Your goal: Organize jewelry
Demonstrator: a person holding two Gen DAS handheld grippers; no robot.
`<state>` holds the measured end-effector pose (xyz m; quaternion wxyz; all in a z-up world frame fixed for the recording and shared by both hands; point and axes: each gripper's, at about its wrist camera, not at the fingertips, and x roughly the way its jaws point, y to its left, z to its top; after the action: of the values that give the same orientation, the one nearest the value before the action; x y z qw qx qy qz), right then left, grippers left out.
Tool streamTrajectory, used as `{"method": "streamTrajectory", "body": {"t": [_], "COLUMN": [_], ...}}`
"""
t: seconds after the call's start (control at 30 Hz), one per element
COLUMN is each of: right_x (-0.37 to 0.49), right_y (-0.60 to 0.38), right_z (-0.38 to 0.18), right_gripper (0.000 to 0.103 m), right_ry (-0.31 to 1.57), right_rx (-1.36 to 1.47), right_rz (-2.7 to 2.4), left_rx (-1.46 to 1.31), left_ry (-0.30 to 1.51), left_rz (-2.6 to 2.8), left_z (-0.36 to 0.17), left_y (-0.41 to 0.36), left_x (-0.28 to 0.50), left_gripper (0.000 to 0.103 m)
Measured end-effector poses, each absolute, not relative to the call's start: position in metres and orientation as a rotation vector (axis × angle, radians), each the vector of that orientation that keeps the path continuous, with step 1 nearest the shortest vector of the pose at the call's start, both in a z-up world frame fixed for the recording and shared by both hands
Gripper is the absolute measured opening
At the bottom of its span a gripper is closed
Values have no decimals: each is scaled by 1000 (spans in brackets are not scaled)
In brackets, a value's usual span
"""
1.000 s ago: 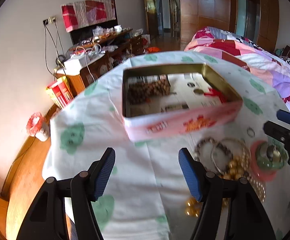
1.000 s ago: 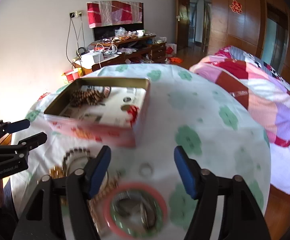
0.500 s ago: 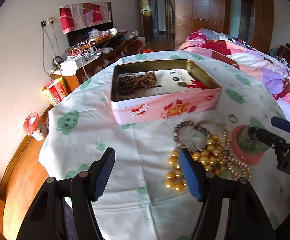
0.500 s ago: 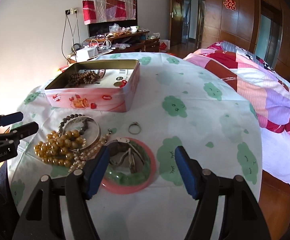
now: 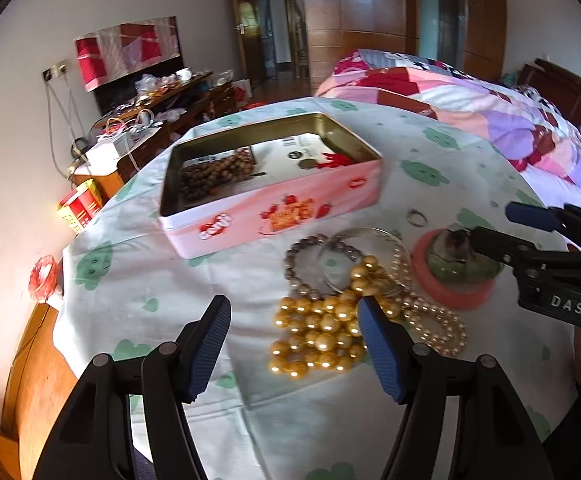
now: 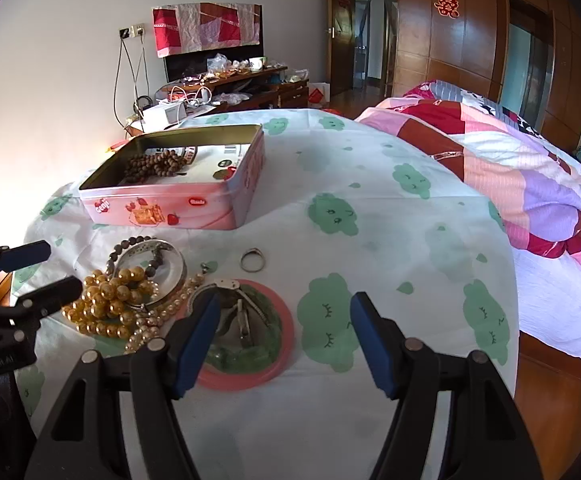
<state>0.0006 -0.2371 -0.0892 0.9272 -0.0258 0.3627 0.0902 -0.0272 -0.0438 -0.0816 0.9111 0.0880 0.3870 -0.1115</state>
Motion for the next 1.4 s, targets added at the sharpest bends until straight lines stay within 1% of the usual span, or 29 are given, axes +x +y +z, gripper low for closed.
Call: {"method": "streamTrajectory", "body": {"t": [0.23, 0.27, 0.3, 0.33, 0.37, 0.5, 0.8, 0.9, 0.93, 0.97, 1.0, 1.03, 1.07, 1.1, 1.13, 1.17, 1.3, 1.4], "right_x": [0, 0, 0, 0, 0, 1, 2, 3, 4, 4, 5, 6, 7, 8, 8, 8, 6, 7], "right_y": [-234, -233, -232, -231, -231, -229, -232, -233, -232, -231, -230, -229, -228, -227, -228, -228, -228, -226], "right_z": [-92, -93, -93, -93, -93, -94, -93, -90, -89, -87, -87, -87, -87, -87, -87, -87, -87, -90], "right_gripper": [70, 70, 70, 70, 70, 70, 70, 69, 68, 65, 54, 45, 43, 41, 39, 39, 39, 36], "right_ry": [749, 749, 750, 750, 750, 753, 744, 736, 732, 726, 726, 729, 732, 734, 736, 739, 743, 754], "right_rx": [-48, -50, -51, -52, -52, -49, -32, -30, -33, -36, -40, -46, -52, -54, -55, -53, -54, -59], "right_rz": [188, 189, 191, 192, 192, 195, 196, 202, 210, 219, 225, 230, 238, 240, 240, 243, 251, 253], "left_rx": [151, 132, 112, 99, 91, 69, 35, 48, 47, 41, 39, 41, 37, 28, 26, 31, 28, 19], "left_ry": [863, 869, 877, 875, 871, 838, 691, 666, 667, 675, 685, 695, 708, 723, 728, 729, 744, 766], "left_rz": [-285, -300, -316, -328, -340, -374, -340, -303, -296, -290, -285, -277, -268, -263, -260, -259, -267, -277], "left_z": [-96, -97, -98, -98, -97, -88, -39, -33, -35, -38, -42, -46, -49, -53, -55, -56, -59, -65], "left_y": [-48, -46, -44, -43, -43, -42, -26, -22, -20, -18, -17, -15, -14, -12, -12, -11, -11, -13], "left_x": [-20, -19, -18, -18, -18, -23, -20, -14, -12, -10, -6, -3, -1, 2, 3, 4, 6, 7], "left_gripper": [66, 59, 38, 32, 22, 22, 22, 22, 22, 22, 22, 22, 22, 22, 17, 0, 0, 0]}}
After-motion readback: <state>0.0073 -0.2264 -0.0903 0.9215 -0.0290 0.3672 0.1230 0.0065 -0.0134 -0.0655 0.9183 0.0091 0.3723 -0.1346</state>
